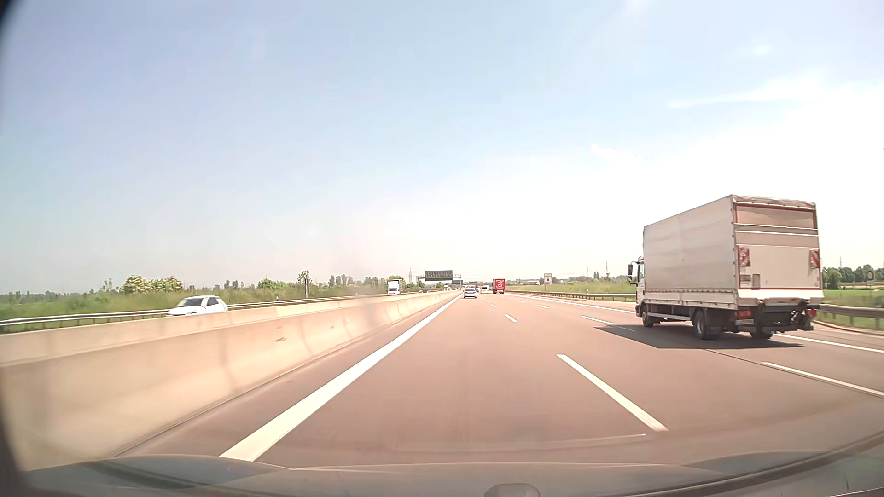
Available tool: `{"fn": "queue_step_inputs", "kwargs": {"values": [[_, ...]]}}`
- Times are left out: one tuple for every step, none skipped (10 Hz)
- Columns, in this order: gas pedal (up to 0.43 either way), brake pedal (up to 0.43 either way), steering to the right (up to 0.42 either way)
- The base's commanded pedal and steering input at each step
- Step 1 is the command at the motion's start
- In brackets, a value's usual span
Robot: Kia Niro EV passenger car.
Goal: Follow the waypoints while adhering to traffic rules and regulations
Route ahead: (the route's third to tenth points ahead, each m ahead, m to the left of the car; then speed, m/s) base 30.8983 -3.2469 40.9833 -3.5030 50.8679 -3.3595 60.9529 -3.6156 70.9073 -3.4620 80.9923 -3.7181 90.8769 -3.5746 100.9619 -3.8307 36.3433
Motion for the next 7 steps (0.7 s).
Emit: {"fn": "queue_step_inputs", "kwargs": {"values": [[0.319,0.000,-0.001],[0.319,0.000,-0.001],[0.319,0.000,-0.002],[0.319,0.000,-0.002],[0.370,0.000,-0.002],[0.370,0.000,-0.001],[0.370,0.000,-0.002]]}}
